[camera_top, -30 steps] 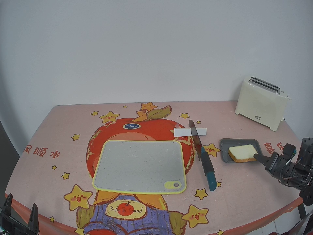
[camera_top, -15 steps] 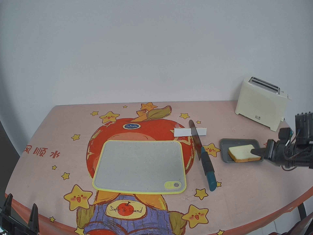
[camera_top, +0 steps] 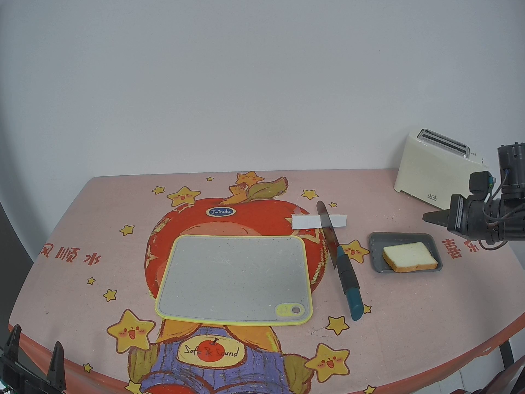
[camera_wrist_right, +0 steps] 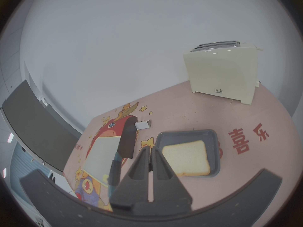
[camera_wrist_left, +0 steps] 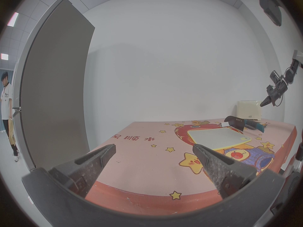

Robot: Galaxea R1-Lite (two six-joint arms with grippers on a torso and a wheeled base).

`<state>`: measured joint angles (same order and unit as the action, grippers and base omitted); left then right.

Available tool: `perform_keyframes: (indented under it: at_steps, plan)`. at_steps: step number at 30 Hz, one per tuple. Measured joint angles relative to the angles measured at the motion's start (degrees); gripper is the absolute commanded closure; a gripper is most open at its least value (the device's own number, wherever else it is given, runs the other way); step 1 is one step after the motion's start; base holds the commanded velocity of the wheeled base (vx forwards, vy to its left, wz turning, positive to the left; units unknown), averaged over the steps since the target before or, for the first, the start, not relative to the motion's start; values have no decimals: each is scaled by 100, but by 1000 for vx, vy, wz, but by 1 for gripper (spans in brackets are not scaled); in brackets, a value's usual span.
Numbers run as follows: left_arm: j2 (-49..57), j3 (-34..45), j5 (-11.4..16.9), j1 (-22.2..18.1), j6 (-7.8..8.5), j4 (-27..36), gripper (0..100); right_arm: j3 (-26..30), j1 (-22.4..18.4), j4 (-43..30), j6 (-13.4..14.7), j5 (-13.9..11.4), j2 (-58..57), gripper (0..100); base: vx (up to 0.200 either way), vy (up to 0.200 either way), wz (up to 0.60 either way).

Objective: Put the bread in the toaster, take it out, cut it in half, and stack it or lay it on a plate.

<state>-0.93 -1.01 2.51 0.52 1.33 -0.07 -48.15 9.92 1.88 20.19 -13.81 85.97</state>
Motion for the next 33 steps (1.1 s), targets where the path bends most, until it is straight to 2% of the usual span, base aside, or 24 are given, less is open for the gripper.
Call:
perform_keyframes:
  at_steps: [6, 11, 22, 33]
  plan:
    - [0, 0, 0, 0, 0, 0, 0, -212, -69, -33, -191, 88, 596, 100, 0, 0, 0]
    - [0, 0, 0, 0, 0, 0, 0, -262, -83, -29, -207, 115, 924, 100, 0, 0, 0]
    - [0, 0, 0, 0, 0, 0, 0, -419, -89, -27, -276, 350, 1406, 100, 0, 0, 0]
    - [0, 0, 2, 0, 0, 0, 0, -455, -105, 20, -295, 374, 1696, 100, 0, 0, 0]
